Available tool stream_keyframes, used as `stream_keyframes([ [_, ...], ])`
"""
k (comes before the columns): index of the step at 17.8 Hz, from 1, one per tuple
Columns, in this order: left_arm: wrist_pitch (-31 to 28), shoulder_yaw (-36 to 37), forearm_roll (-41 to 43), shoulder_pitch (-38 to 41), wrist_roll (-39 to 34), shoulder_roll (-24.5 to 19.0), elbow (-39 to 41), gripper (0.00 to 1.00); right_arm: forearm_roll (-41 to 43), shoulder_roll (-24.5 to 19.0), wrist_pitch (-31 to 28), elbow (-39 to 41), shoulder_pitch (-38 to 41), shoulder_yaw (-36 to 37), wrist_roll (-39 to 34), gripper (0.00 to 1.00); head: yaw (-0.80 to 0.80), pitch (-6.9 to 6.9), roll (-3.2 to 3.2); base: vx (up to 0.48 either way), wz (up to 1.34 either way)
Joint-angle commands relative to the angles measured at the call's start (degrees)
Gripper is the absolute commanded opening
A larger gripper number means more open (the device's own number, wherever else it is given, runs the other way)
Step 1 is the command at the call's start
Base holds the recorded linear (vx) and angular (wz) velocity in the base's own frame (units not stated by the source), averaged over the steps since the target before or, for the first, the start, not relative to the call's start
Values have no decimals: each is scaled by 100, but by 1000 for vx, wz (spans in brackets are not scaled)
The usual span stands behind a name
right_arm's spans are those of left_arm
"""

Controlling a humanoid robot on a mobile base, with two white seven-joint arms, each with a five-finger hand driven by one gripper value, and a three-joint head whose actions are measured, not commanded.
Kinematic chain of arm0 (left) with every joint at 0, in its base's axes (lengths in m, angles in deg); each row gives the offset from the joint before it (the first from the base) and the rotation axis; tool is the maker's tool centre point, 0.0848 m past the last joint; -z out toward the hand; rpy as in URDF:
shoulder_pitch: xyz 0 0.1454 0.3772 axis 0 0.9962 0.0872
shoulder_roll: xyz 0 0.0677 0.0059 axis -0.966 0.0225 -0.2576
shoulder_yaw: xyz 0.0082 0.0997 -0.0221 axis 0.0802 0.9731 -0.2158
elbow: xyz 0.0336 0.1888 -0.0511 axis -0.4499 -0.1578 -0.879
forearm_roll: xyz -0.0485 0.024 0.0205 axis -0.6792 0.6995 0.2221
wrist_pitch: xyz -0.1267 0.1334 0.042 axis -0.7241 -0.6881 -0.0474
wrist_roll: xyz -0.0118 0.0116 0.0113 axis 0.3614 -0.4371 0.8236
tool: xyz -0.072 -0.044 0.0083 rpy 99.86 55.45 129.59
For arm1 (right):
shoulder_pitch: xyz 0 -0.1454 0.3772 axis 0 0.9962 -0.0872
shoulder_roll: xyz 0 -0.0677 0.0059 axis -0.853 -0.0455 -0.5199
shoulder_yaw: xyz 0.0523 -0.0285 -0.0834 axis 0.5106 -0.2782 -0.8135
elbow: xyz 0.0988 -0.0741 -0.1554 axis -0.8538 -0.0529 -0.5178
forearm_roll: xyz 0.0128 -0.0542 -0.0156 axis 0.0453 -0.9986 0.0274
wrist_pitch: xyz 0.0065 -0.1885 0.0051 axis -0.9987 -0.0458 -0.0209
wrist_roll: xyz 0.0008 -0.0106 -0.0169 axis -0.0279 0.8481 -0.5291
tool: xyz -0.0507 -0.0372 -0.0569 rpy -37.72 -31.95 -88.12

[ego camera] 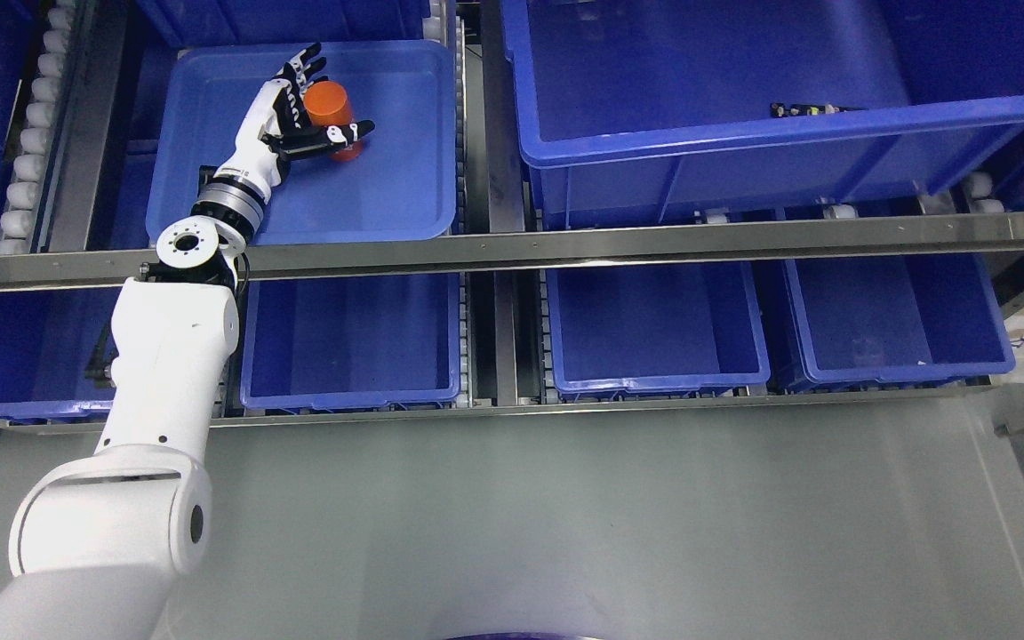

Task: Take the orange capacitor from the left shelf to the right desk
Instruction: 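Close the left hand fingers around the orange capacitor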

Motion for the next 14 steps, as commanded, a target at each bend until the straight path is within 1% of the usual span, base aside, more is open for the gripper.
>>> stream_keyframes([
  [1,-14,21,82,58,300,272,287,94,-35,100,-5,100,132,62,-3,100,0,0,0,90,180],
  [4,-14,65,73,102,335,343,314,94,-35,100,-5,100,123,62,-3,100,0,0,0,75,154],
  [7,-23,30,73,180,861,498,585,94,-35,100,-5,100,132,62,-3,100,0,0,0,37,97],
  [14,3,57,73,225,915,498,805,94,-35,100,-5,100,132,62,-3,100,0,0,0,5,31],
])
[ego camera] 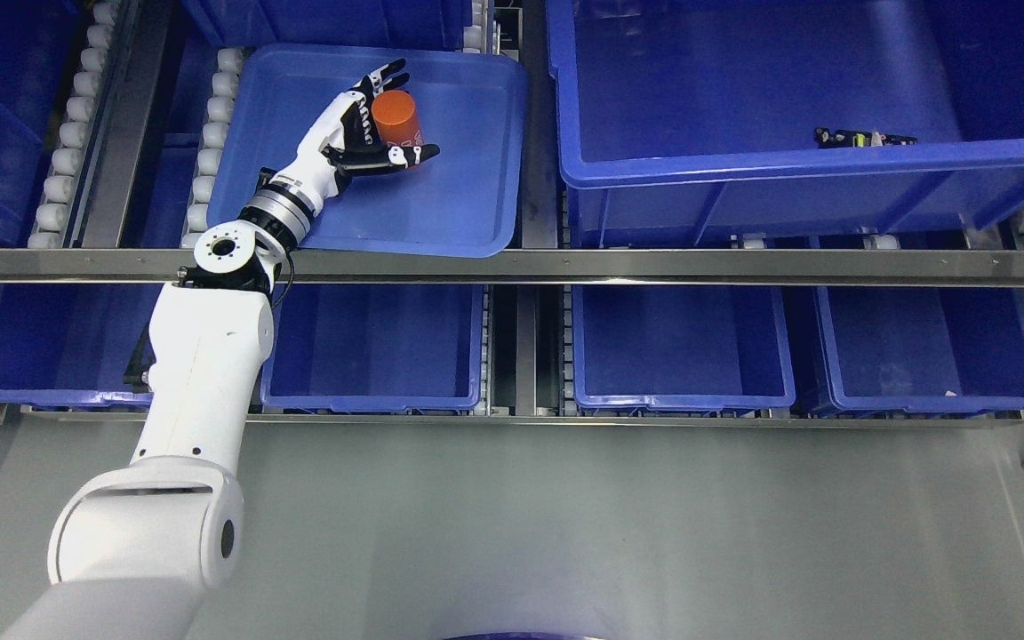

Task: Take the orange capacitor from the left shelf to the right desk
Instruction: 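Close the left hand fingers around the orange capacitor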

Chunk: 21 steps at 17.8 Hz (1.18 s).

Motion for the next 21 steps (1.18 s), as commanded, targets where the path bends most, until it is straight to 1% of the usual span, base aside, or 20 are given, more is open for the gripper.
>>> stream_keyframes([
  [1,57,22,69,35,28,105,396,94,-35,100,-4,100,123,62,-3,100,0,0,0,0,0],
  [6,57,22,78,44,151,105,396,93,-35,100,-4,100,132,62,-3,100,0,0,0,0,0],
  [12,57,-40,87,53,125,105,387,76,-35,100,-4,100,132,62,-3,100,0,0,0,-1,-4],
  [13,57,-31,87,70,125,100,378,74,-35,100,-4,100,132,62,-3,100,0,0,0,0,0],
  [18,57,-13,95,202,125,100,369,73,-35,100,-4,100,132,62,-3,100,0,0,0,0,0],
  [21,48,-49,87,202,133,100,352,65,-35,100,-4,100,132,62,-3,100,0,0,0,0,0],
])
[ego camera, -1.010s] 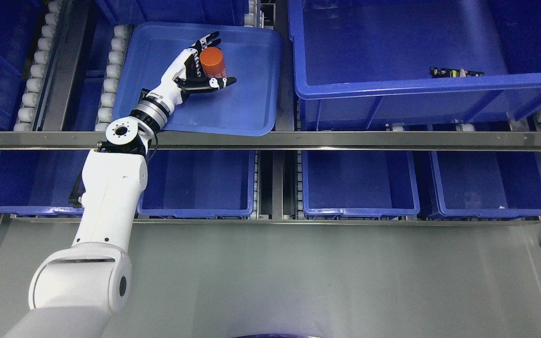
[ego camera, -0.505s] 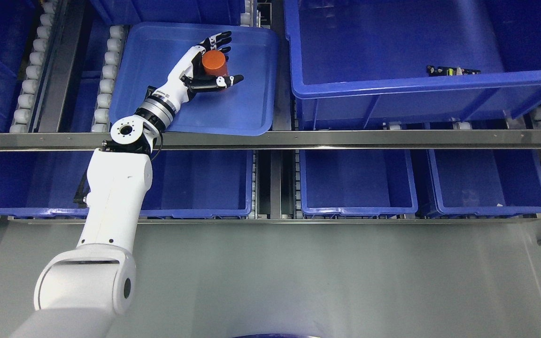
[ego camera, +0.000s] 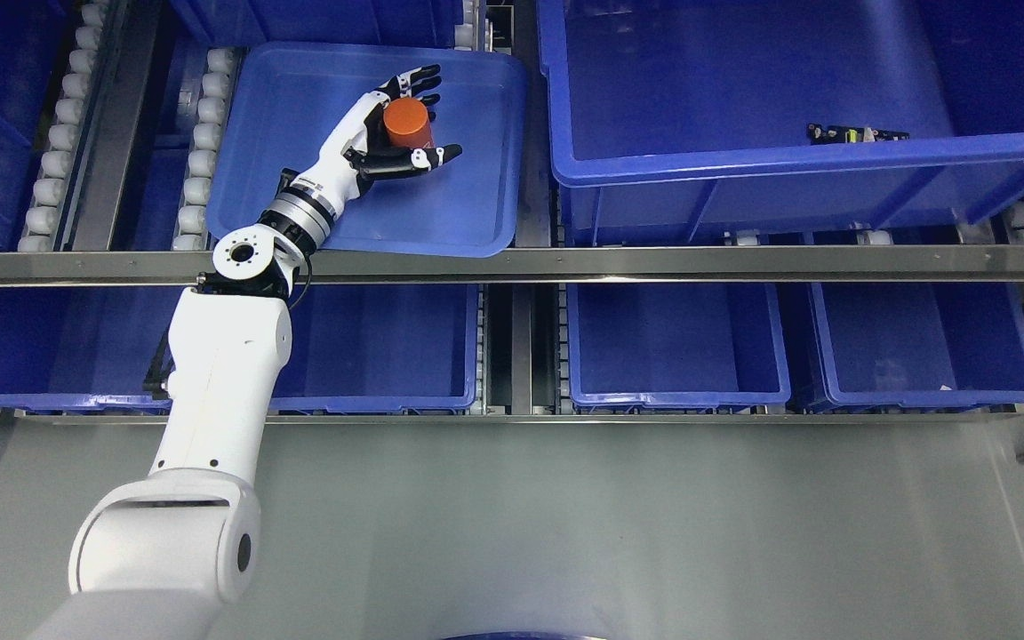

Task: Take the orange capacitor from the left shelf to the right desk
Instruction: 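Close the left hand fingers around the orange capacitor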

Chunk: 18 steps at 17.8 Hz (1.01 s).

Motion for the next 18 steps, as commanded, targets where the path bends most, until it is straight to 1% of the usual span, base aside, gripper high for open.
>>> stream_keyframes([
  [1,-10,-43,87,47,23,-78,23,62,-35,100,-4,100,132,62,-3,100,0,0,0,0,0],
  [3,-10,-95,87,47,23,-73,6,56,-35,100,-4,100,132,62,-3,100,0,0,0,0,0],
  [5,-2,-227,87,91,23,-73,-3,46,-35,100,-4,100,132,62,-3,100,0,0,0,0,0],
  [7,16,-350,87,109,23,-73,-3,32,-35,100,-4,100,123,62,-3,100,0,0,0,0,0],
  [10,60,-569,70,118,32,-73,-3,21,-35,100,-4,100,132,62,-3,100,0,0,0,0,0],
  [11,243,-753,61,126,41,-73,-3,9,-35,100,-4,100,132,62,-3,100,0,0,0,0,0],
  [12,392,-885,35,126,41,-73,-3,1,-35,100,-4,100,123,62,-3,100,0,0,0,0,0],
  [16,552,-1010,-193,118,128,-73,119,0,-35,100,-4,100,132,62,-3,100,0,0,0,0,0],
  [18,509,-905,-841,118,277,-73,872,0,-35,100,-4,100,132,62,-3,100,0,0,0,0,0],
])
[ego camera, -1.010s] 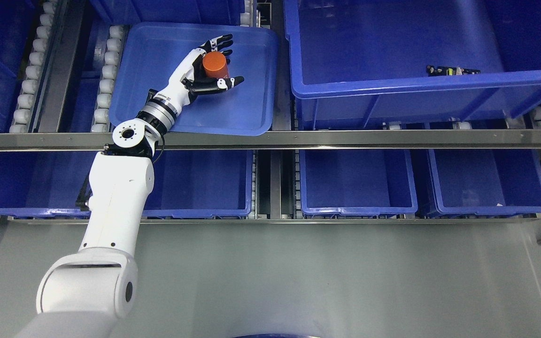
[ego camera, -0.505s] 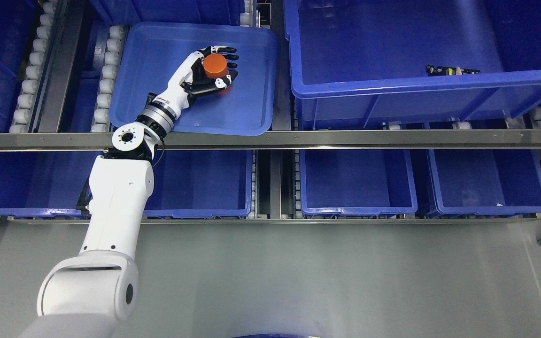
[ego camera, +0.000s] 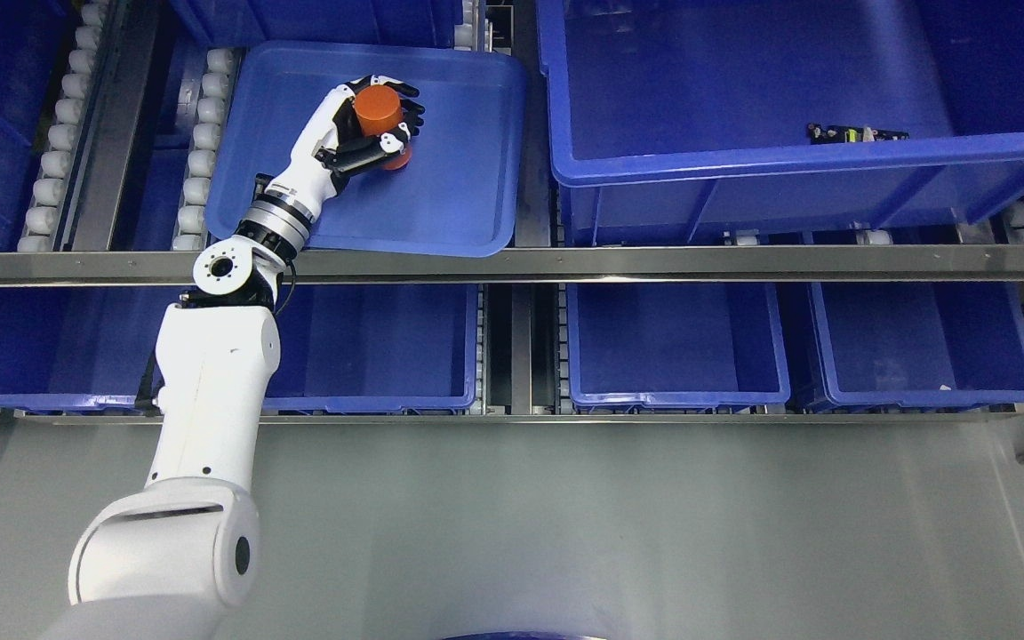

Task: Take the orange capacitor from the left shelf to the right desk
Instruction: 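Lift the orange capacitor out of the bin with the left hand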

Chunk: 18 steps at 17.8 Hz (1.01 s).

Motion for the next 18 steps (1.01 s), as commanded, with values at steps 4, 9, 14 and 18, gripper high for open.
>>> stream_keyframes([
  [4,-16,-27,-1503,266,258,-95,2148,0,-35,100,-4,100,132,62,-3,100,0,0,0,0,0],
  [9,412,527,-1874,1101,-574,-95,3670,1,-35,100,-4,100,132,62,-3,100,0,0,0,0,0],
  [14,1073,959,-1857,1514,-1825,-95,3979,1,-35,100,-4,100,132,62,-3,100,0,0,0,0,0],
  [18,1109,1011,-1857,1989,-1790,-95,4356,1,-35,100,-4,100,132,62,-3,100,0,0,0,0,0],
])
